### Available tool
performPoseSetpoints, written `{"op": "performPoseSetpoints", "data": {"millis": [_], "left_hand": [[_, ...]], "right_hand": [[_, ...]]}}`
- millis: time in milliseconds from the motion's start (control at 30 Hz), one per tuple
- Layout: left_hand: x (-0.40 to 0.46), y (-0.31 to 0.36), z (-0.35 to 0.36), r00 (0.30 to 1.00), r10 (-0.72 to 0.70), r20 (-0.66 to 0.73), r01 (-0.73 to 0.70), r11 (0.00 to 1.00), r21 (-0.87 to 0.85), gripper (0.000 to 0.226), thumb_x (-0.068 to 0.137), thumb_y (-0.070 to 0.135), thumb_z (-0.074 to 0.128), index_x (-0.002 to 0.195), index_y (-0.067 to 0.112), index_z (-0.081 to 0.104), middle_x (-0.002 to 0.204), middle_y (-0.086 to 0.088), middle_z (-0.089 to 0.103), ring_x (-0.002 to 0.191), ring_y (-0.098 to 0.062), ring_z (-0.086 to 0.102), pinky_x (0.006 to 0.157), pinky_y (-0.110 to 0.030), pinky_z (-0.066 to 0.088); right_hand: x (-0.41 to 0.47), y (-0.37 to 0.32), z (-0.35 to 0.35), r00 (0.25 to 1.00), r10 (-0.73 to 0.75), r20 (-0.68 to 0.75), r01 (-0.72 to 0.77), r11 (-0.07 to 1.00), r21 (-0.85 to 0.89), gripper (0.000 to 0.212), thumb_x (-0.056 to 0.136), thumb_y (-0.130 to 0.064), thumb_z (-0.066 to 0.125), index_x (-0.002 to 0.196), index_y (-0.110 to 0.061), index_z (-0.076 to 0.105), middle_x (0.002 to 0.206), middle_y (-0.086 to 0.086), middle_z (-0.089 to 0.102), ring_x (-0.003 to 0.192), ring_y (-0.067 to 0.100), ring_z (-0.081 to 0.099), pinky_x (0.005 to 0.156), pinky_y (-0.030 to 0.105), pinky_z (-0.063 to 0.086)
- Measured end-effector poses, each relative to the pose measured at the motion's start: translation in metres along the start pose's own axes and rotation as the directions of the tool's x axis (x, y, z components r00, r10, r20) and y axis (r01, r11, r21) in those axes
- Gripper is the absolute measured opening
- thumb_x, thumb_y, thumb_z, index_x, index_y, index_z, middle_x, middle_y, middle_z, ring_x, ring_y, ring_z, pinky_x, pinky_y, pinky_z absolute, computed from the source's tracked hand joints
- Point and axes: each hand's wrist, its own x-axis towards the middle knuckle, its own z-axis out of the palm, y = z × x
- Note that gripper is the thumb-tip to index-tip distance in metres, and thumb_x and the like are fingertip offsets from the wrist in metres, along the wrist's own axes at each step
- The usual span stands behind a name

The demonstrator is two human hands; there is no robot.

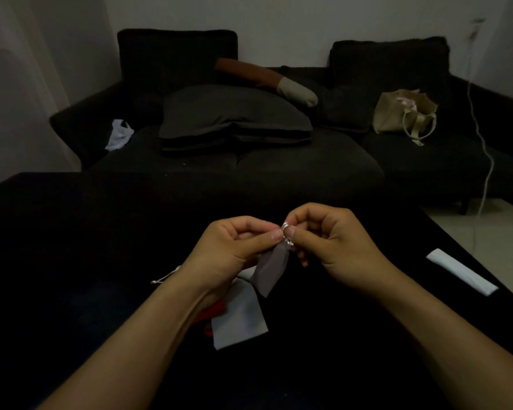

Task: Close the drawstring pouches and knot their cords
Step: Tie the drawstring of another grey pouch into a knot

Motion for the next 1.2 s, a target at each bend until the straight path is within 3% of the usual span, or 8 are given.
{"op": "performPoseSetpoints", "data": {"millis": [200, 433, 533, 633, 900, 1033, 1133, 1200], "left_hand": [[0.001, -0.001, -0.002, 1.000, -0.009, 0.015, 0.008, 0.998, 0.066, 0.007, 0.076, 0.018, 0.072, 0.079, 0.016, 0.078, 0.085, -0.008, 0.076, 0.077, -0.013, 0.071, 0.067, -0.022, 0.055], [0.001, -0.002, -0.004, 0.997, -0.074, 0.036, 0.071, 0.994, 0.088, 0.013, 0.068, 0.020, 0.075, 0.079, 0.013, 0.078, 0.089, -0.010, 0.076, 0.083, -0.015, 0.072, 0.073, -0.025, 0.053], [0.001, 0.000, -0.001, 0.998, -0.059, 0.033, 0.059, 0.998, 0.015, 0.009, 0.067, 0.020, 0.073, 0.072, 0.015, 0.079, 0.078, -0.008, 0.075, 0.071, -0.011, 0.069, 0.065, -0.021, 0.052], [0.000, 0.002, 0.001, 0.995, -0.075, 0.059, 0.081, 0.991, -0.103, 0.010, 0.067, 0.015, 0.068, 0.065, 0.014, 0.078, 0.072, -0.007, 0.073, 0.064, -0.010, 0.068, 0.059, -0.019, 0.053], [0.003, 0.001, 0.001, 0.994, -0.107, 0.024, 0.109, 0.973, -0.201, 0.016, 0.061, 0.005, 0.071, 0.073, 0.015, 0.069, 0.074, -0.007, 0.072, 0.066, -0.014, 0.069, 0.071, -0.028, 0.050], [0.001, 0.007, 0.000, 0.996, -0.092, -0.019, 0.087, 0.978, -0.188, 0.021, 0.068, 0.000, 0.068, 0.084, 0.013, 0.064, 0.067, -0.004, 0.071, 0.057, -0.010, 0.068, 0.055, -0.019, 0.053], [0.001, 0.008, -0.001, 0.993, -0.033, -0.113, 0.016, 0.989, -0.147, 0.020, 0.082, -0.009, 0.061, 0.086, 0.011, 0.062, 0.060, -0.001, 0.069, 0.051, -0.006, 0.065, 0.050, -0.015, 0.050], [0.003, 0.006, -0.003, 0.984, 0.045, -0.173, -0.057, 0.997, -0.061, 0.020, 0.082, -0.010, 0.064, 0.085, 0.010, 0.064, 0.064, -0.003, 0.071, 0.058, -0.010, 0.067, 0.053, -0.016, 0.052]], "right_hand": [[-0.001, -0.002, 0.003, 0.998, -0.026, -0.061, 0.024, 0.999, -0.029, 0.008, 0.090, -0.003, 0.064, 0.097, -0.003, 0.067, 0.075, 0.026, 0.061, 0.059, 0.020, 0.055, 0.052, 0.020, 0.047], [-0.004, -0.003, -0.002, 0.985, -0.174, 0.009, 0.160, 0.882, -0.443, 0.010, 0.088, -0.011, 0.069, 0.092, -0.020, 0.072, 0.079, -0.004, 0.070, 0.074, 0.008, 0.067, 0.067, 0.024, 0.055], [-0.003, -0.004, 0.003, 0.996, -0.075, -0.058, 0.064, 0.983, -0.170, 0.006, 0.089, -0.006, 0.066, 0.093, -0.009, 0.070, 0.074, 0.014, 0.066, 0.061, 0.016, 0.060, 0.058, 0.023, 0.050], [-0.001, -0.003, 0.007, 0.998, 0.028, -0.047, -0.024, 0.996, 0.084, 0.005, 0.090, -0.004, 0.064, 0.092, -0.005, 0.069, 0.069, 0.010, 0.063, 0.057, 0.010, 0.055, 0.052, 0.018, 0.045], [-0.002, -0.004, 0.000, 1.000, 0.004, 0.007, -0.005, 0.992, 0.126, 0.010, 0.086, -0.004, 0.067, 0.095, -0.001, 0.069, 0.072, 0.008, 0.066, 0.058, 0.009, 0.059, 0.053, 0.018, 0.049], [-0.001, -0.005, -0.007, 0.999, 0.043, -0.006, -0.042, 0.986, 0.162, 0.019, 0.080, -0.003, 0.069, 0.099, -0.005, 0.071, 0.071, 0.007, 0.069, 0.059, 0.010, 0.063, 0.056, 0.019, 0.053], [-0.001, -0.006, -0.016, 0.999, 0.046, 0.002, -0.046, 0.999, 0.025, 0.016, 0.082, 0.002, 0.069, 0.096, -0.003, 0.074, 0.074, 0.012, 0.073, 0.062, 0.012, 0.067, 0.060, 0.019, 0.055], [-0.001, -0.006, -0.021, 0.999, 0.007, 0.040, 0.004, 0.965, -0.263, 0.012, 0.084, -0.006, 0.071, 0.094, -0.010, 0.077, 0.078, 0.009, 0.075, 0.066, 0.011, 0.069, 0.063, 0.021, 0.057]]}}
